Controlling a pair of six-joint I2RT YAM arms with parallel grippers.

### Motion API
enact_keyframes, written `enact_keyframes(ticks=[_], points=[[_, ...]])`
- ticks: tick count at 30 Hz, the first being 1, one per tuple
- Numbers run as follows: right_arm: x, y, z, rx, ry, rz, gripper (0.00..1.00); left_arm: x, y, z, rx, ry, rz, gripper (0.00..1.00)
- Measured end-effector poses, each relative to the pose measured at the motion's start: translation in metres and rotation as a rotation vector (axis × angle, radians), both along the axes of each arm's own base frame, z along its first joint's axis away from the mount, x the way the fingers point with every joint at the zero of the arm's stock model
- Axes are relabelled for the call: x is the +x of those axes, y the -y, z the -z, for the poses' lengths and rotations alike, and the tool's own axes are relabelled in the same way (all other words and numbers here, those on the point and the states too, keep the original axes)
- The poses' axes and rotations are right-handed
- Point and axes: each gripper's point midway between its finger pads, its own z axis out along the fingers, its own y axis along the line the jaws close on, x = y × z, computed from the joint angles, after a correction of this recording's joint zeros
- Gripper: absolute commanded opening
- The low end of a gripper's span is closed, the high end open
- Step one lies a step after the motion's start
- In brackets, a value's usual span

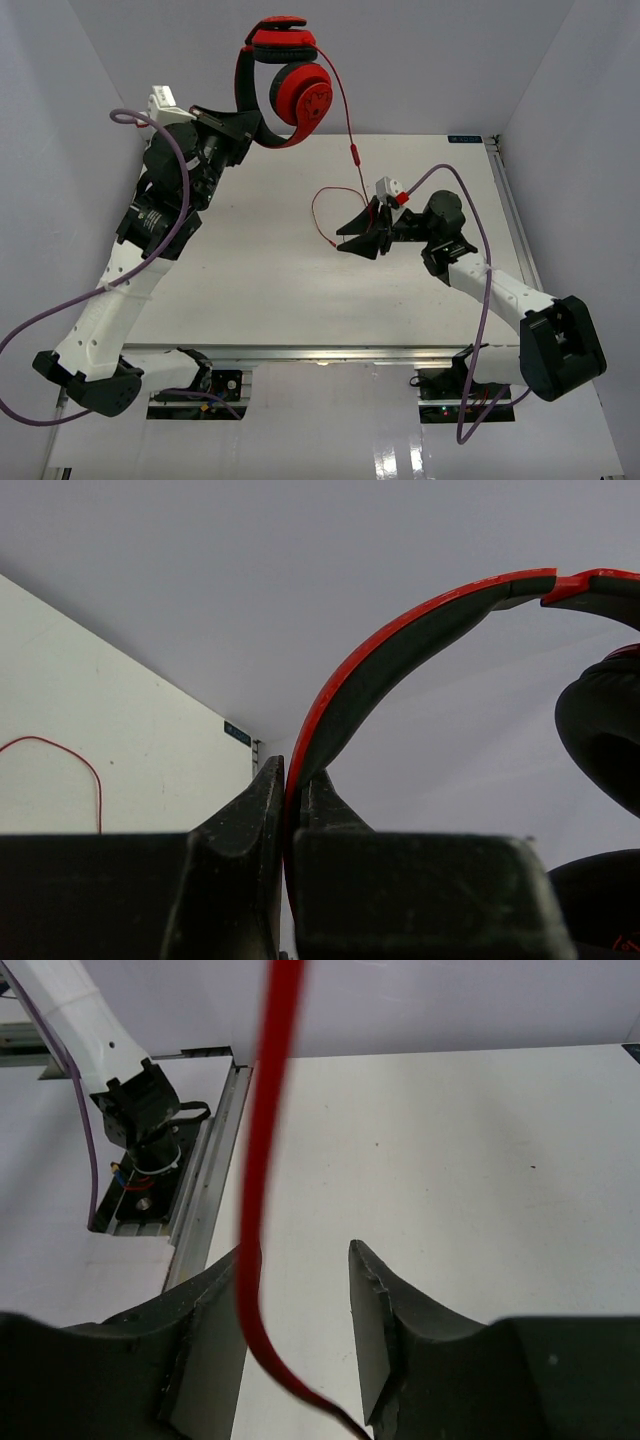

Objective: Wrap the headphones

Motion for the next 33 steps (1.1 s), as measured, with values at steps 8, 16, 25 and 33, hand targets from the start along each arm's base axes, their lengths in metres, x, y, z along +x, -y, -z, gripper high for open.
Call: enact_keyframes(ticks=[8,16,25,33], points=[[0.003,0.000,0.010,-0.042,-0.025,0.048,0.08,0.003,-0.028,0.003,-0.054,-0.012,-0.136,0.00],[0.019,-0.005,0.018,-0.241,0.084,0.218,0.08,0.038,-0.037,0.023,0.082,-0.054,-0.260,0.00],[0.037,0.006,0.058,-0.758,0.414,0.422,0.08,0.141,0.016,0.172,0.570,-0.309,-0.214,0.00],[0.077,0.092,0.018,-1.032,0.704,0.716,0.08,0.113,0.014,0.357,1.124,-0.576,0.083,0.00]])
